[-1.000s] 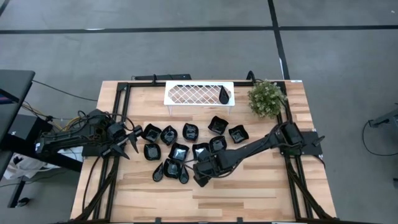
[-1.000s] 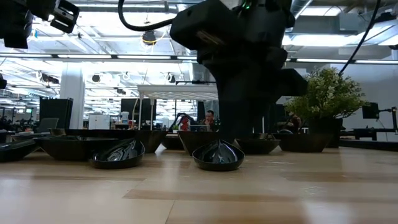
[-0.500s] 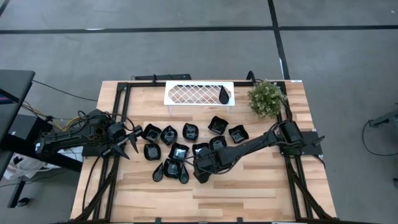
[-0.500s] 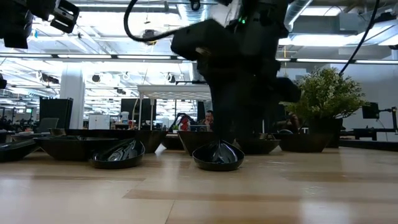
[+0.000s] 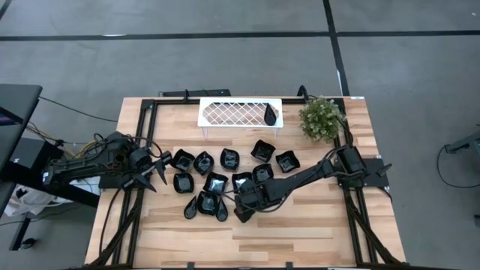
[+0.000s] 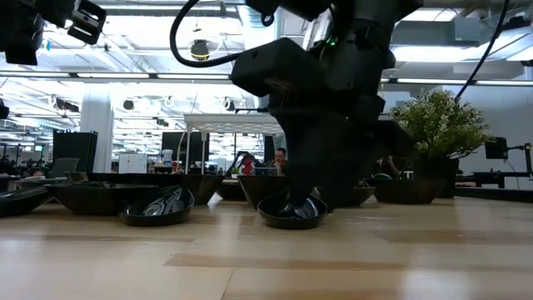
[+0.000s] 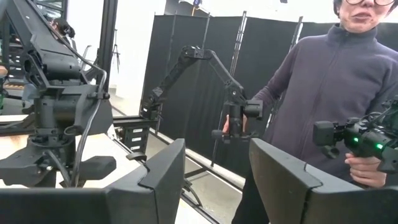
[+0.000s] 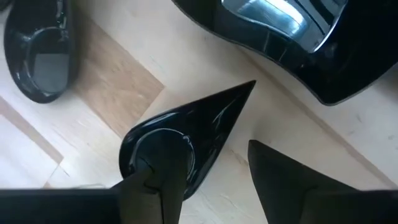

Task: Pick & Place Mini shaped plates
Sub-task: Stack the drop-shaped plate on top of the drop-shaped plate on the shelf

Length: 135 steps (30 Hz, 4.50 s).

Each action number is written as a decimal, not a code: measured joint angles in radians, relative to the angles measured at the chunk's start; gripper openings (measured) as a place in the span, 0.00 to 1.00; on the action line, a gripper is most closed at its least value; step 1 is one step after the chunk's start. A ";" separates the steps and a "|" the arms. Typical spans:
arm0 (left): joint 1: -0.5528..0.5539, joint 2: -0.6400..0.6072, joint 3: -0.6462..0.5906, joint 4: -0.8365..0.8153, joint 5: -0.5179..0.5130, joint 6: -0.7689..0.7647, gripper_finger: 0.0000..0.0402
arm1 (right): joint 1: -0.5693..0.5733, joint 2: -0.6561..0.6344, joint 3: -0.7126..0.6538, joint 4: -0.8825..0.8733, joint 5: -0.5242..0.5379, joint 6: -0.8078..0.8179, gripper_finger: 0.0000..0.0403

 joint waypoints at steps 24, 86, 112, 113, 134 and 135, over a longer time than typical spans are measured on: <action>0.000 0.000 0.000 0.000 0.000 0.000 0.45 | 0.000 0.000 0.000 -0.001 0.025 0.000 0.10; 0.000 0.000 0.000 0.001 -0.001 0.000 0.45 | 0.015 -0.003 0.093 -0.055 0.030 0.044 0.00; 0.000 0.000 0.000 0.001 -0.002 0.001 0.45 | -0.018 -0.004 0.484 -0.478 -0.002 -0.042 0.00; 0.000 0.000 0.000 0.001 -0.001 0.001 0.45 | -0.028 -0.004 0.506 -0.503 -0.002 -0.051 0.00; 0.000 0.000 0.000 0.018 -0.002 0.003 0.45 | -0.442 -0.041 0.943 -0.946 0.053 -0.477 0.00; 0.000 0.000 0.000 0.019 -0.001 0.003 0.45 | -0.476 -0.058 0.935 -0.950 0.053 -0.498 0.00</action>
